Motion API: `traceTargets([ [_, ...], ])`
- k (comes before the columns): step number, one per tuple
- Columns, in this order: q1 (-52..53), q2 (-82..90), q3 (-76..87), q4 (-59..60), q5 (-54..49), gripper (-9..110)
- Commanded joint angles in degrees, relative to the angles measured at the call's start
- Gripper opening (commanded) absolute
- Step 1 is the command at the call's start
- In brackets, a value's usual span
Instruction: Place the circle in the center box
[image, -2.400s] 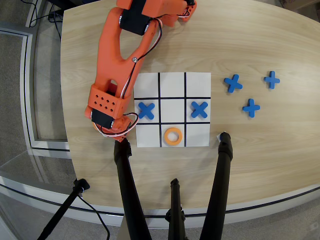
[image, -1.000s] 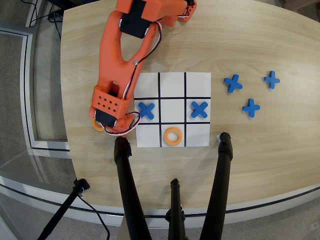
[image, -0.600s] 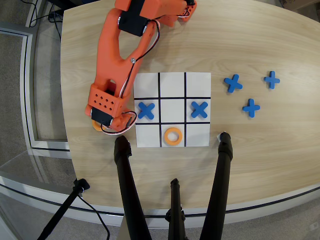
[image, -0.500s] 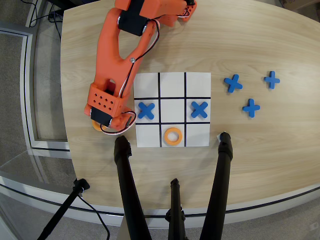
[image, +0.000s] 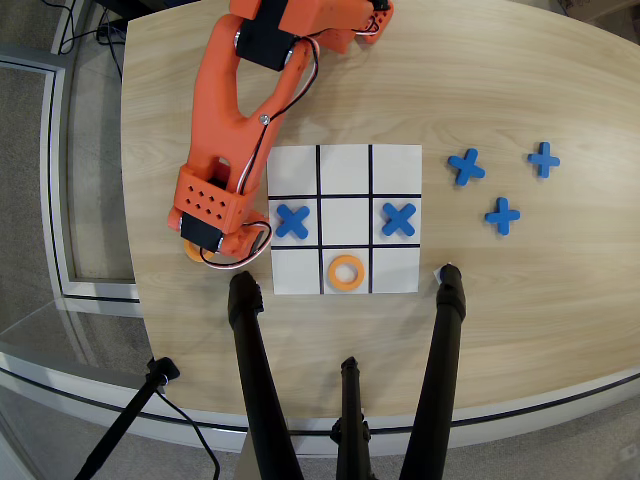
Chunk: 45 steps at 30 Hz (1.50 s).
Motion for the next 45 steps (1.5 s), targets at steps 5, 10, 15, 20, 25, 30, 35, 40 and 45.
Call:
traceTargets([
  [5,0.1,1.3,1.5,1.7,0.1,0],
  [10,-0.4,1.5,1.5,2.9,0.4,0],
  [15,-1.0,1.8,1.5,3.3,1.1,0],
  [20,-1.8,2.7,0.0,6.1,1.8,0],
  [25,-3.5,4.0,-4.1,10.2,4.8,0],
  [30,-5.4,5.5,-12.6,14.9,9.7,0],
  [35,-7.4,8.1,-21.8,20.2,13.0,0],
  [40,-11.2,15.1,-20.0,21.4,15.4,0],
  [45,-17.6,24.4,-7.7,19.8,17.3,0],
])
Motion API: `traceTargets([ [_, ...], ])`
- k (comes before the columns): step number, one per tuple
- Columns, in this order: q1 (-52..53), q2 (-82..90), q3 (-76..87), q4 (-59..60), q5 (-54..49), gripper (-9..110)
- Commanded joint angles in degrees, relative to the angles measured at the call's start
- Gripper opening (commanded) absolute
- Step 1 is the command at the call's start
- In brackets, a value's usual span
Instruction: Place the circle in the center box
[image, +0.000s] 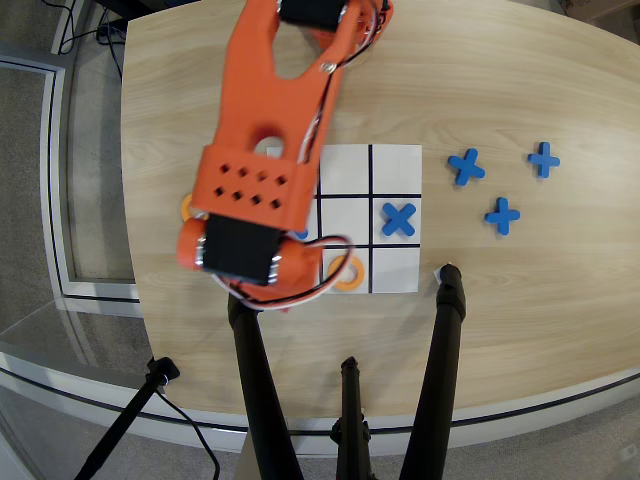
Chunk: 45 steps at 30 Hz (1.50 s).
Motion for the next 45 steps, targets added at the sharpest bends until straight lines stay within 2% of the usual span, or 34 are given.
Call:
traceTargets([
  [1,-4.5,8.0,8.3,-2.2,1.6,0],
  [6,-12.0,13.9,20.0,-5.3,4.1,0],
  [14,-20.6,13.0,32.3,-16.3,7.4,0],
  [20,-19.4,6.8,30.8,-21.4,7.7,0],
  [30,-16.0,0.1,28.0,-23.3,6.9,0],
  [45,-17.3,-4.9,27.2,-25.0,8.3,0],
])
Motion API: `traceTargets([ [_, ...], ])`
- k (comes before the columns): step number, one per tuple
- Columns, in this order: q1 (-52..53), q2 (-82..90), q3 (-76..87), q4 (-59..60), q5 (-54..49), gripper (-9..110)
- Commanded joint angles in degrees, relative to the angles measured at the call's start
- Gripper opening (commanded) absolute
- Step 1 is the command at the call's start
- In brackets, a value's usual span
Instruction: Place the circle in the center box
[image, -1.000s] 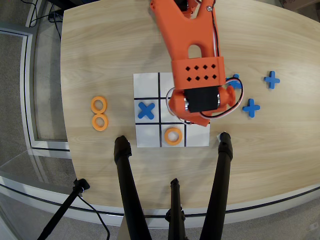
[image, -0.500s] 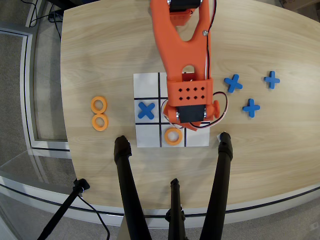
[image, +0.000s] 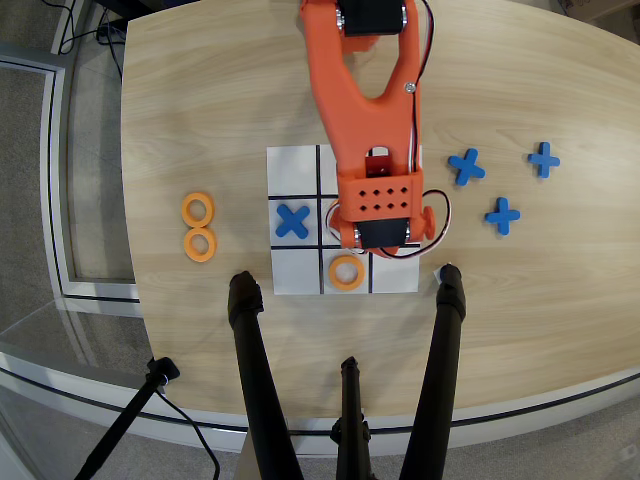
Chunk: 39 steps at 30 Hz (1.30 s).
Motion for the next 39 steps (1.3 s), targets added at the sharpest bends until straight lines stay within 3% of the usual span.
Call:
traceTargets([
  [1,-0.2,-0.1,-2.7,-0.7,0.5,0],
  [25,1.2,-2.7,-5.4,-0.7,-0.3,0],
  [39,1.4,-2.5,-6.3,-0.2,-0.5,6],
])
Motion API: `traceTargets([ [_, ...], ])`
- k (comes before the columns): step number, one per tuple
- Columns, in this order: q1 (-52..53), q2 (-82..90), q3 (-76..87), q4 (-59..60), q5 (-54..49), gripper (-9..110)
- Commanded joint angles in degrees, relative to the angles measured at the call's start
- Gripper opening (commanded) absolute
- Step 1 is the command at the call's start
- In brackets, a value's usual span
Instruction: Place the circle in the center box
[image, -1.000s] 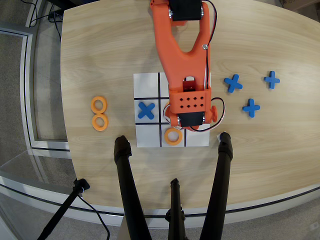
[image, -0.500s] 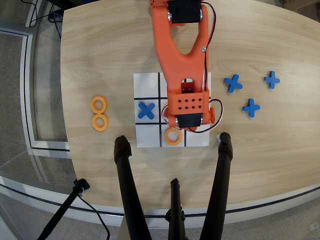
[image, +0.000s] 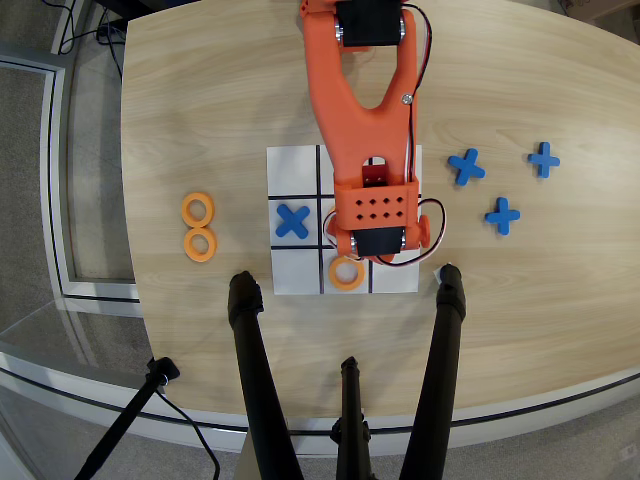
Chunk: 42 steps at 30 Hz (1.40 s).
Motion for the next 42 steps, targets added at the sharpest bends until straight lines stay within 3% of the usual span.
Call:
traceTargets([
  [1,0.8,0.6,-2.8,0.5,-0.8,6],
  [11,2.3,4.4,-7.0,6.2,-2.3,9],
  [21,4.6,17.7,-6.3,19.7,-9.4,9],
  [31,2.6,46.8,20.7,19.8,-13.9,9],
  [42,-2.1,96.4,62.6,20.5,-20.7,9],
])
